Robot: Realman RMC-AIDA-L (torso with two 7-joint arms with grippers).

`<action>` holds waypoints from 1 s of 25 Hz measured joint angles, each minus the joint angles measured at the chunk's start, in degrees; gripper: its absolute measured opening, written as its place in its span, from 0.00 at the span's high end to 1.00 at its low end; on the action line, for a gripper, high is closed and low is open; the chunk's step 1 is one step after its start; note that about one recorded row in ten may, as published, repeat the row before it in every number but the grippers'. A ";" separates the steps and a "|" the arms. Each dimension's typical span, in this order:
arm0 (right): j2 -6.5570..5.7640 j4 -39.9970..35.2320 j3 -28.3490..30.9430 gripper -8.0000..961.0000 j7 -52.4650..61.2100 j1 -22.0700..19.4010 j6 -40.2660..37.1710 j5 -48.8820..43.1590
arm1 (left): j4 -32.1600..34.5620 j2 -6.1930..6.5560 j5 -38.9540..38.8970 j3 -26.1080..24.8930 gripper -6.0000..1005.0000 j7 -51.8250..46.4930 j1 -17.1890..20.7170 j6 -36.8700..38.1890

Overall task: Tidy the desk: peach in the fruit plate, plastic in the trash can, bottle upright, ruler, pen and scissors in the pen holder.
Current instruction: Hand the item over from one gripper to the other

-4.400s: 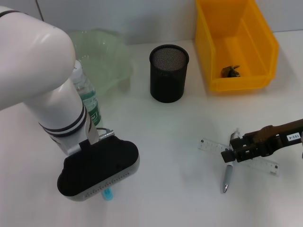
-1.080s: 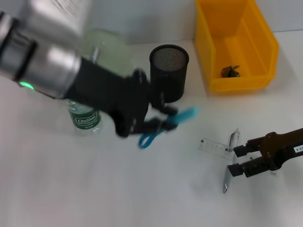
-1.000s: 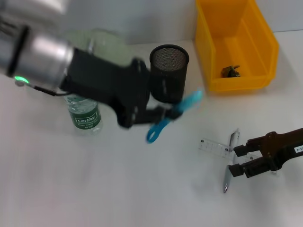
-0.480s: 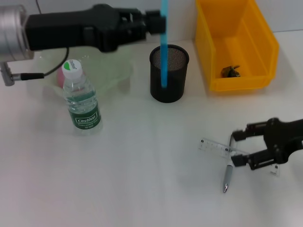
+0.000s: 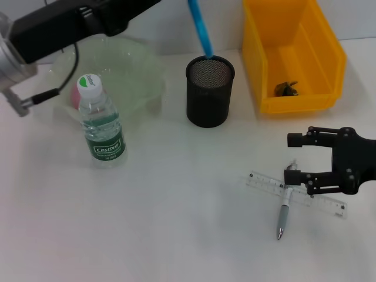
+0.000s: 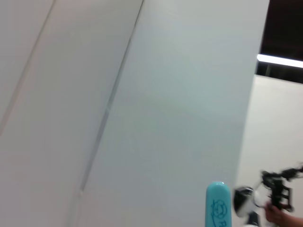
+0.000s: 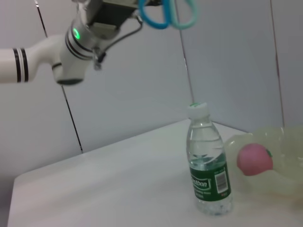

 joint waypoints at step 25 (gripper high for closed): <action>3.90 0.42 7.31 0.26 -13.39 -1.30 2.74 6.38 | -1.70 -0.08 -75.83 56.76 0.79 67.85 10.51 -29.97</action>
